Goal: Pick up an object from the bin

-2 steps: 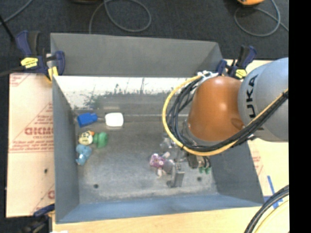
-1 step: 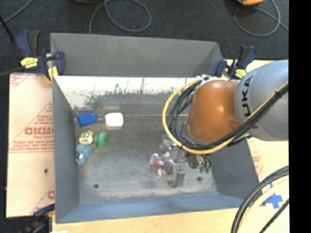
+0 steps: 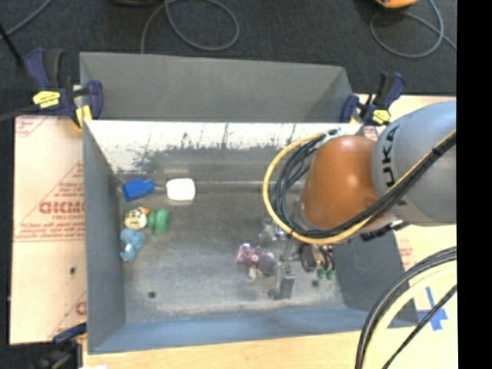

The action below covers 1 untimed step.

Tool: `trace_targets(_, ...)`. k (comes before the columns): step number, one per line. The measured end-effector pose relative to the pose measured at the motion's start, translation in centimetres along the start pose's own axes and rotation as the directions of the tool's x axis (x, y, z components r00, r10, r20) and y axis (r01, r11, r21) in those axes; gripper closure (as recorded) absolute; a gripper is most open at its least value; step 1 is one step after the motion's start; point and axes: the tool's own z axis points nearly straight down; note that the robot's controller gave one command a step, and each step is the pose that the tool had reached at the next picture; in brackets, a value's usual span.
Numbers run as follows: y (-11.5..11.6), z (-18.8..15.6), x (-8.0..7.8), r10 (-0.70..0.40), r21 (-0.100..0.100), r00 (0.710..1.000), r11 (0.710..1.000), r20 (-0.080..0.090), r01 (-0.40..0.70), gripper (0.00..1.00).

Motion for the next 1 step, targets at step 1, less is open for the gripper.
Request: trace_targets(1, -0.46, 1.09, 0.09, 0.126, 0.0, 0.992, 0.992, 0.0, -0.126, 0.0)
